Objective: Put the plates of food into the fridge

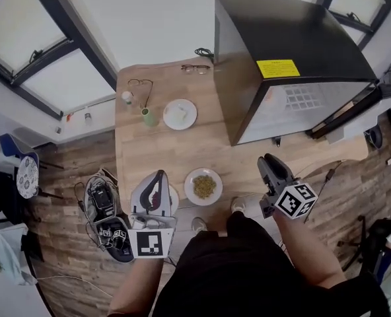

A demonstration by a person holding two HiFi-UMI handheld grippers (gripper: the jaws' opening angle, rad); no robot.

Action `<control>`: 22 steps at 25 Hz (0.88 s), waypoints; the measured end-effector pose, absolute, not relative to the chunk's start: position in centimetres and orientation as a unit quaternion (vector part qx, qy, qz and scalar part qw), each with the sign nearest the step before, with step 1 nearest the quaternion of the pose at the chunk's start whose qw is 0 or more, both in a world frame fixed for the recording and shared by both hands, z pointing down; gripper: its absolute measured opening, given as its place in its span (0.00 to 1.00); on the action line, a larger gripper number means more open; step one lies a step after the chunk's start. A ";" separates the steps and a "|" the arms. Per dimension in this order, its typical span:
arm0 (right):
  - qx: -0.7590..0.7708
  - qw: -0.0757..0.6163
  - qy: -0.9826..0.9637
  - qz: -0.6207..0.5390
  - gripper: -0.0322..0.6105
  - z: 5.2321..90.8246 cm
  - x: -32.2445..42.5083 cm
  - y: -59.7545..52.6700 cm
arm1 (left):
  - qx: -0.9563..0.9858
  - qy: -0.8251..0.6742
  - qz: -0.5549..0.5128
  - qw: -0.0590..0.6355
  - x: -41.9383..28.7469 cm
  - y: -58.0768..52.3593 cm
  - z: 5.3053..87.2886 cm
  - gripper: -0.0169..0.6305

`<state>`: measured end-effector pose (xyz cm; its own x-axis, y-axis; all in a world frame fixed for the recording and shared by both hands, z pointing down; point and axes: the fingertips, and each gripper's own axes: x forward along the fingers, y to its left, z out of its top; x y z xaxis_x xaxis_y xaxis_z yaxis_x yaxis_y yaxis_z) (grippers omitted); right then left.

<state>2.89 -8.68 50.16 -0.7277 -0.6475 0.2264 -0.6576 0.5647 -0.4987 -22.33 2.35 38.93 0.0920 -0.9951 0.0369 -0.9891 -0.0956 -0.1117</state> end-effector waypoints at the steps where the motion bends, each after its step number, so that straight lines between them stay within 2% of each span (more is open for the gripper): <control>1: 0.366 0.015 -0.880 0.304 0.26 51.5 2.3 -7.6 | -0.742 0.668 -0.057 0.029 -22.5 2.9 39.6 0.03; 4: 0.357 0.028 -0.870 0.338 0.26 54.0 0.6 -5.1 | -0.760 0.640 -0.102 0.047 -22.7 4.5 41.4 0.03; 8: 0.359 0.038 -0.859 0.363 0.26 56.9 -1.0 -2.3 | -0.754 0.654 -0.065 -0.005 -24.0 6.0 42.9 0.03; 16: 0.357 0.106 -0.823 0.429 0.26 64.7 -2.9 4.2 | -0.761 0.645 -0.072 -0.031 -25.2 8.2 44.3 0.03; 22: 0.352 0.090 -0.774 0.518 0.29 69.8 -4.6 5.8 | -0.751 0.652 -0.095 -0.047 -26.7 9.7 45.2 0.03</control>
